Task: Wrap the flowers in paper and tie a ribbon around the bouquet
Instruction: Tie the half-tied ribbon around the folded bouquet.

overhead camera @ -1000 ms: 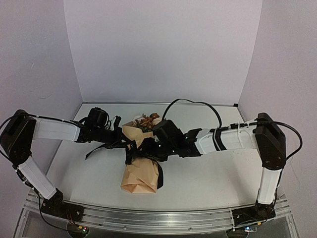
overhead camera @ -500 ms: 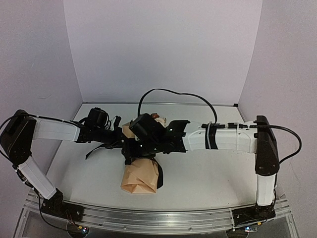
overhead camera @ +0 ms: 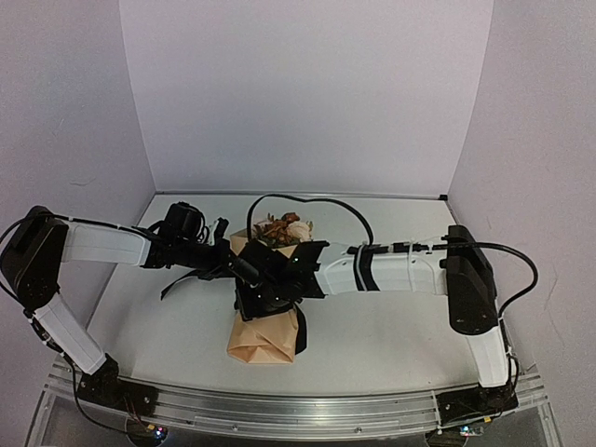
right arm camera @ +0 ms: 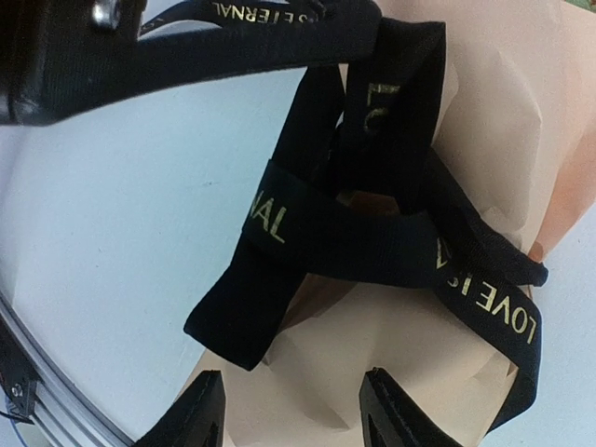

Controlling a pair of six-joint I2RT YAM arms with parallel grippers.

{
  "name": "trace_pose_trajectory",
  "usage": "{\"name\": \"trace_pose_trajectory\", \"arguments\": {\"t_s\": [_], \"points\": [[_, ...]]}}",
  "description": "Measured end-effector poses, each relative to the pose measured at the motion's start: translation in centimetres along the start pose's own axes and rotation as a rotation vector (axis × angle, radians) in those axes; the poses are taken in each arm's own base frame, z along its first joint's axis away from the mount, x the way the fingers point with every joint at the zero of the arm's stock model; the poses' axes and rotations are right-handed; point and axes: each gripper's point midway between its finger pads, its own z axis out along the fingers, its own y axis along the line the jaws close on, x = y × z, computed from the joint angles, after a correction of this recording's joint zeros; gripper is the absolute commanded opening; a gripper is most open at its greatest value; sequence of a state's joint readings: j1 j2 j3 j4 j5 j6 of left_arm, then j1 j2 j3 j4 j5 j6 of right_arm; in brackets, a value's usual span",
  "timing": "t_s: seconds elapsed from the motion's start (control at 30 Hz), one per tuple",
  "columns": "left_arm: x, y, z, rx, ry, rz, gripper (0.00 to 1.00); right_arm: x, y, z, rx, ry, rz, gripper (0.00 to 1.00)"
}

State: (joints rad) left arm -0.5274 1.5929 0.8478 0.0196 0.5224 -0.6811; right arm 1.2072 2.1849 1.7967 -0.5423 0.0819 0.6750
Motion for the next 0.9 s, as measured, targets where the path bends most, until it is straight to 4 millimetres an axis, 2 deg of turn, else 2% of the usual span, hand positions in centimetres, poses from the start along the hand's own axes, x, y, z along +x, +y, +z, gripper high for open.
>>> {"name": "trace_pose_trajectory", "arguments": {"t_s": [0.2,0.33,0.67,0.8,0.9], "points": [[0.0,0.0,0.0,0.001,0.001,0.0,0.0,-1.3,0.7,-0.6,-0.009,-0.034,-0.004,0.52],[0.0,0.0,0.0,0.003,0.002,0.0,0.0,-1.5,0.8,-0.5,-0.01,-0.04,-0.011,0.48],[0.1,-0.1,0.0,0.008,0.007,0.001,0.0,-0.9,0.5,1.3,0.016,-0.026,-0.04,0.43],[0.1,-0.1,0.0,0.008,0.007,0.002,0.0,-1.1,0.7,1.4,0.011,-0.036,-0.043,0.33],[0.1,-0.1,0.0,0.007,0.007,0.003,0.0,-1.3,0.9,1.3,0.003,-0.047,-0.049,0.18]]}}
